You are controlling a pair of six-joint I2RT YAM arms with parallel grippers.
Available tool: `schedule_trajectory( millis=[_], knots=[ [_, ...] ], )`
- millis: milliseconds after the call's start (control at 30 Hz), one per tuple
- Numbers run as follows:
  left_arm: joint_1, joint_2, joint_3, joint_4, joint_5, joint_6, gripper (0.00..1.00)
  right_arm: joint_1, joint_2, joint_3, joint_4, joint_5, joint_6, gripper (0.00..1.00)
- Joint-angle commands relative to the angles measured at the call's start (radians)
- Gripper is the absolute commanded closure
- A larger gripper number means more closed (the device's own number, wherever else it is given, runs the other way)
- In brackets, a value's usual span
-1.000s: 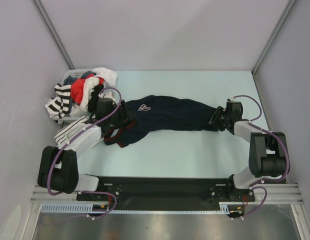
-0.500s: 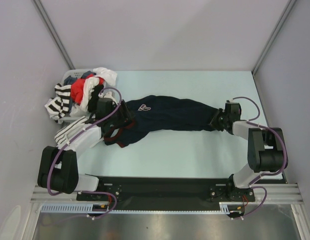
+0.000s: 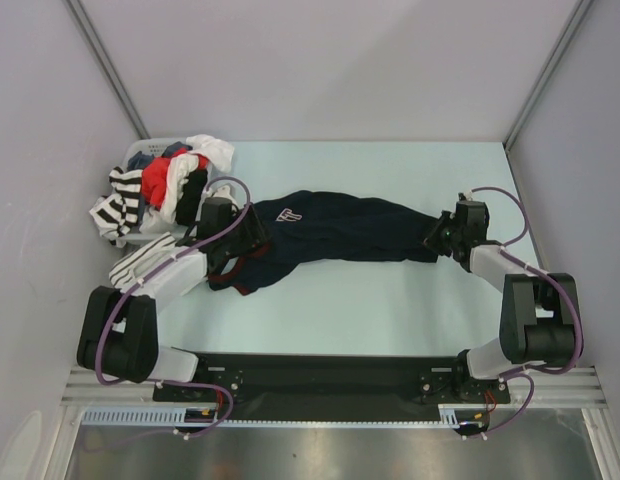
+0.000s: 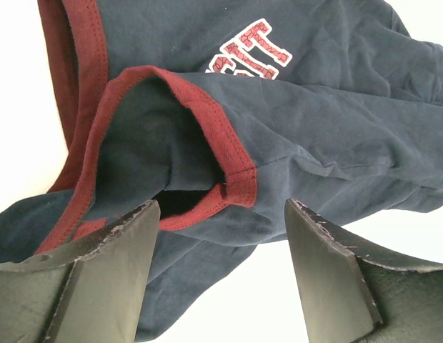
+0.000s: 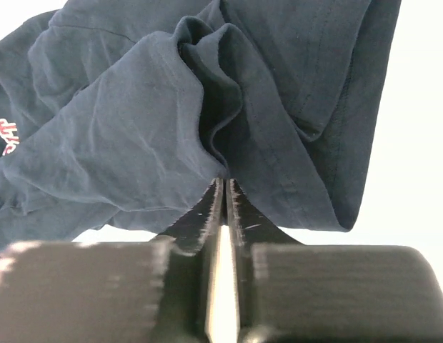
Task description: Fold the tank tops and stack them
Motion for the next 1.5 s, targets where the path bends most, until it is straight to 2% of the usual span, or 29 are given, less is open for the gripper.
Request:
schedule_trajectory(
  millis=[0,33,233,400,433,467,533,700,1167,1467],
  knots=[
    [-0.014,0.002,0.046,-0.001,-0.026,0.026,0.24,-0.002,-0.014,0.009,0.005,0.003,-0.015,0.95],
    [-0.013,0.002,0.047,-0.001,-0.026,0.026,0.24,-0.002,-0.013,0.008,0.007,-0.003,-0.014,1.00],
    [-0.019,0.017,0.049,-0.001,-0.029,0.026,0.24,-0.002,-0.011,0.003,0.018,-0.012,-0.008,1.00],
    [-0.020,0.047,0.047,-0.006,-0.041,0.027,0.25,-0.002,0.006,0.001,0.021,-0.025,-0.005,0.82],
    [-0.019,0.051,0.049,-0.006,-0.043,0.030,0.25,-0.002,0.007,0.000,0.021,-0.031,-0.005,0.77],
    [-0.020,0.060,0.050,-0.004,-0.052,0.032,0.25,-0.002,0.006,-0.005,0.024,-0.032,-0.005,0.66],
    [-0.020,0.071,0.053,-0.003,-0.060,0.032,0.25,-0.002,0.004,-0.018,0.033,-0.034,0.001,0.62],
    [-0.023,0.096,0.061,0.030,-0.027,0.009,0.30,-0.002,0.027,-0.031,0.054,-0.052,0.006,0.63],
    [-0.029,-0.028,0.049,-0.007,-0.049,0.007,0.29,-0.002,0.058,-0.037,0.062,-0.058,0.011,0.56],
    [-0.029,-0.048,0.061,-0.029,-0.061,0.015,0.29,-0.002,0.096,-0.039,0.050,-0.029,-0.003,0.56]
  ],
)
